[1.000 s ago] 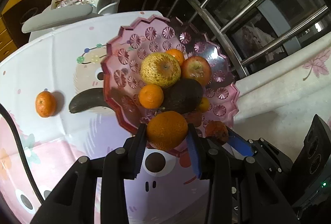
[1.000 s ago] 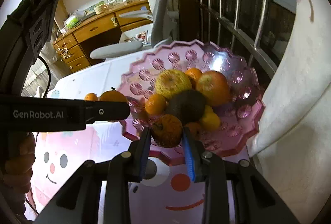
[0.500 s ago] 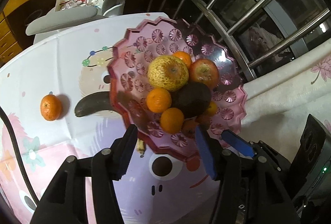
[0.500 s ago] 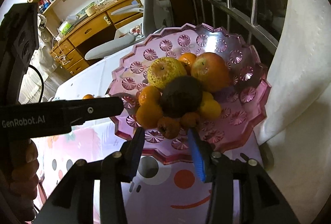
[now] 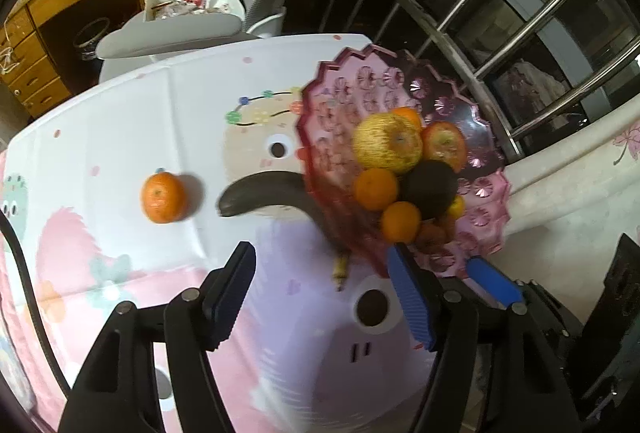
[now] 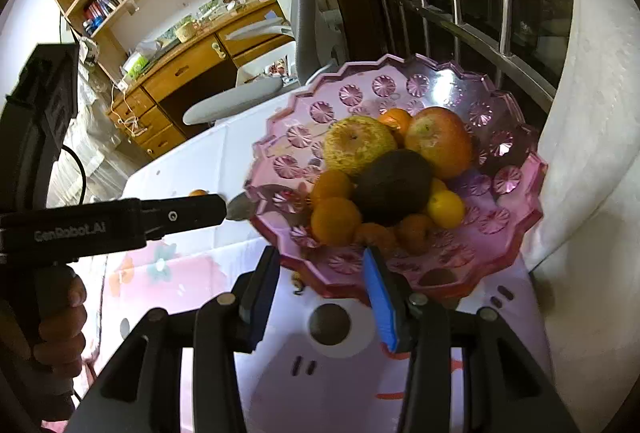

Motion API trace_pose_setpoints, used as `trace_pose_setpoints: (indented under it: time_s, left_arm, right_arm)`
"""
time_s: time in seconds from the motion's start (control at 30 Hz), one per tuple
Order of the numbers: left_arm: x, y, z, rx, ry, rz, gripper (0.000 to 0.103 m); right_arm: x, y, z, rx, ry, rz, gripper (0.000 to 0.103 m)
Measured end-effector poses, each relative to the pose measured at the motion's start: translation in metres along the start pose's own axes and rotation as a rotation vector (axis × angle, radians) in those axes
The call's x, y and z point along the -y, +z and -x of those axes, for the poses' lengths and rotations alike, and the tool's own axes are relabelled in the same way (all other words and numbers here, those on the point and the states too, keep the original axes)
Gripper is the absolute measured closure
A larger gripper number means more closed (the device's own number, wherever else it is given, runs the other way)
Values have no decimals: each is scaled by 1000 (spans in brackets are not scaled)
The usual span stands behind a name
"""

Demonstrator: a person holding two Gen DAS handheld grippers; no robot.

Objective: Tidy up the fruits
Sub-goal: 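Open both tools to drop the fruits into the bowl, then move both tools back toward the last mandarin and the banana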

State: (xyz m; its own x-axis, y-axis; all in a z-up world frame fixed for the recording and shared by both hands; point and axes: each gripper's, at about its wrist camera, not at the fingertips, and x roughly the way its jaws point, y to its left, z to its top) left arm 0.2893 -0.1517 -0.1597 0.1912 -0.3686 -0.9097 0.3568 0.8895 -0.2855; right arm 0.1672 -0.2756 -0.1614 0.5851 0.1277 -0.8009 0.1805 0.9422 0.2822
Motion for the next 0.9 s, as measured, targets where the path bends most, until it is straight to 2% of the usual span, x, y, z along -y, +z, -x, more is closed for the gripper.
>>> trace_pose_setpoints:
  time_s: [0.2,0.4,0.53,0.63,0.9]
  left_arm:
    - [-30,-1,6,5,41,-1,32]
    - [-57,-2,9,14,67,-11,27]
    - [-73,-1,5,17,83,-22,25]
    - [-82,1,-1,22,99,-29,25]
    - [-107,2,-26,46,130,-19,25]
  right_arm:
    - [-20,-10,0,22,8,-17,59]
    - [-36,-24,-8,19,-19,-50,59]
    - [-43,-34,-21,14,-61,-75,58]
    - [-44,-39,-35,5,-108,-87,53]
    - [-43,-47,-70,44,-202,-65,51]
